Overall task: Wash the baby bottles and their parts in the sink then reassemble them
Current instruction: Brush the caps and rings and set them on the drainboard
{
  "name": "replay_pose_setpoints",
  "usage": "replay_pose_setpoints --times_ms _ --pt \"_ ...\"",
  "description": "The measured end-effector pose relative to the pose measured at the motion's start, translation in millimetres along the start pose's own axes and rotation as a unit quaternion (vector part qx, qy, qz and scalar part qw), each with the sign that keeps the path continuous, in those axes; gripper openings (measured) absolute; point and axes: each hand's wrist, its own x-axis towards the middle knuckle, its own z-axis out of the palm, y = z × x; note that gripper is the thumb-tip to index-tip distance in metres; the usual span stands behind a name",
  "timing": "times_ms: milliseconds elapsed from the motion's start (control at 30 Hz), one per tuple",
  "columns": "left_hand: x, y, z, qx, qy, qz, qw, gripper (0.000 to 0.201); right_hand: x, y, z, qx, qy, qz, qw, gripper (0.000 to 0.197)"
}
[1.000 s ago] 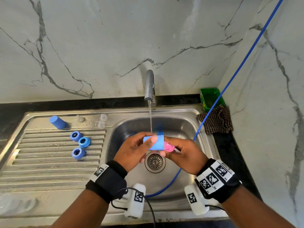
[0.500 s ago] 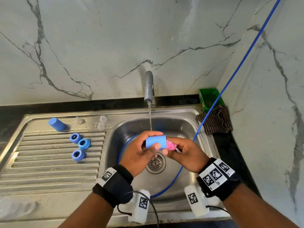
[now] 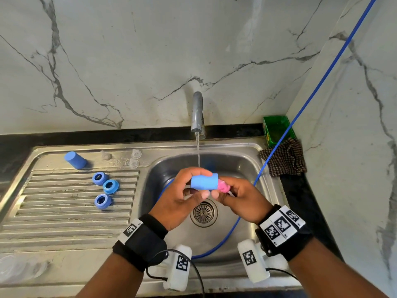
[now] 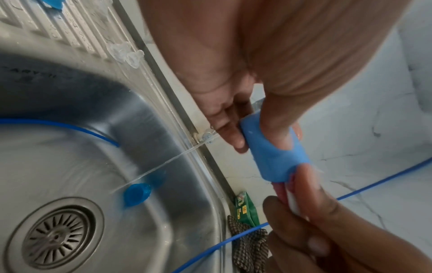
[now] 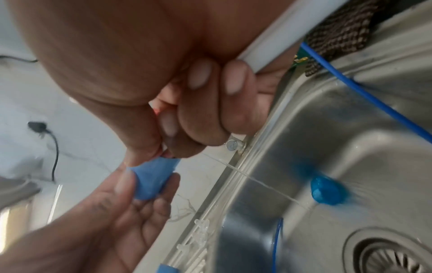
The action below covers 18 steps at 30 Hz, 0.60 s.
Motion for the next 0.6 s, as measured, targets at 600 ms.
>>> replay_pose_setpoints --times_ms 600 --pt "5 1 -11 -0.005 -0.026 -0.071 0.997 0.037 3 -3 0 -0.149 0.02 -0.03 0.988 0.04"
